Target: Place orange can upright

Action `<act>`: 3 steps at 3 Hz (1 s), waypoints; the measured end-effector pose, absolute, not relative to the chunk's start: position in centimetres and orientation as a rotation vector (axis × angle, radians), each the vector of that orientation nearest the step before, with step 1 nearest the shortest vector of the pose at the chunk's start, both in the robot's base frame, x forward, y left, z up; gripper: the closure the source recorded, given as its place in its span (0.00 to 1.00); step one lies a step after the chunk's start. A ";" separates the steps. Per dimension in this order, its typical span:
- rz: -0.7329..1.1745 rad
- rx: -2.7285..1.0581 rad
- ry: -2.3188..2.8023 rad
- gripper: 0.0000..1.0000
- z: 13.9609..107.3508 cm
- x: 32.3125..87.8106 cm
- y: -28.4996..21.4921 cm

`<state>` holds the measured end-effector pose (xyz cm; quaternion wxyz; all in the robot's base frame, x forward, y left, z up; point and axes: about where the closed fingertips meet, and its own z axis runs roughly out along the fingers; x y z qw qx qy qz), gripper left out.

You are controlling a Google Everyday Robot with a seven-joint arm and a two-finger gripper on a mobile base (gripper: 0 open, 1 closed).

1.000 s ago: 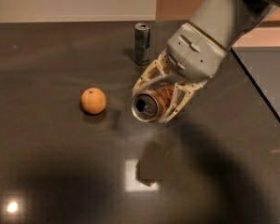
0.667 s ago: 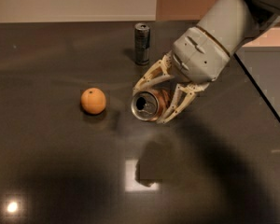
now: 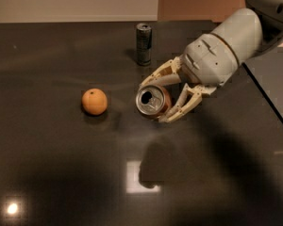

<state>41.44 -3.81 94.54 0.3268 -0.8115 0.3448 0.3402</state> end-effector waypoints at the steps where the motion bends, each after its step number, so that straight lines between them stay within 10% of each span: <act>1: 0.923 -2.051 0.990 1.00 95.4 40.6 -4.0; 3: 0.858 -1.850 1.188 1.00 97.0 39.5 -5.6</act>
Offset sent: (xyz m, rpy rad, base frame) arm -0.0333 -0.0216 0.0226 0.0309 0.1525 -0.3312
